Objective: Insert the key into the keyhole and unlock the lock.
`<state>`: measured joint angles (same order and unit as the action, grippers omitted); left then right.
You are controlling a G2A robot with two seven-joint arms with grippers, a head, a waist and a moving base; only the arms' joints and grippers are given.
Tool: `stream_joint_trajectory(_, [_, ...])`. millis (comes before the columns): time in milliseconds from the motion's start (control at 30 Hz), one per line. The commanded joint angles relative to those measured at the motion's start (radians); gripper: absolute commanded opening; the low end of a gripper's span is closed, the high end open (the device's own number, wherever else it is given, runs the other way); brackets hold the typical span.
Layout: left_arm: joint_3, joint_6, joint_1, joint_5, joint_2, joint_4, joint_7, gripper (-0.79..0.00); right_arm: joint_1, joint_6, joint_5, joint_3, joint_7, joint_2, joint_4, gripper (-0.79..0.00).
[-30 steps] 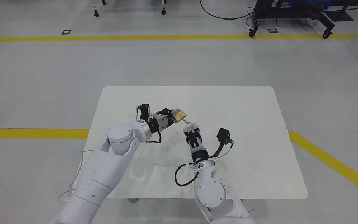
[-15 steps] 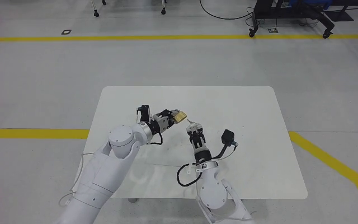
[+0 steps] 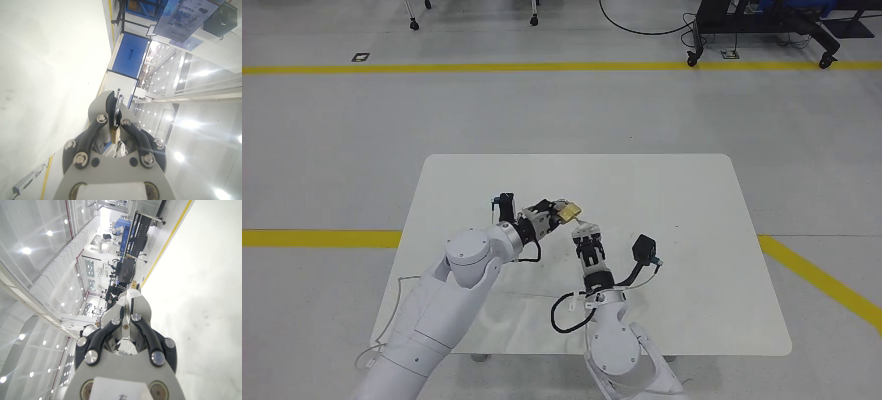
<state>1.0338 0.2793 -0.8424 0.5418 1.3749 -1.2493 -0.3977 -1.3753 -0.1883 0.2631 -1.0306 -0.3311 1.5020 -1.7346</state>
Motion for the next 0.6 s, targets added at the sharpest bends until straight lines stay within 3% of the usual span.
stream_joint_trajectory(0, [0.002,-0.001,0.001,0.003,0.002,0.004,0.005,-0.785,-0.001,-0.003,-0.003,0.0,-0.01,0.003,0.0,-0.785])
stream_joint_trajectory(567, [0.002,0.009,0.007,0.013,0.012,0.017,-0.016,-0.785,0.012,-0.062,-0.009,-0.008,-0.05,0.024,0.017,-0.785])
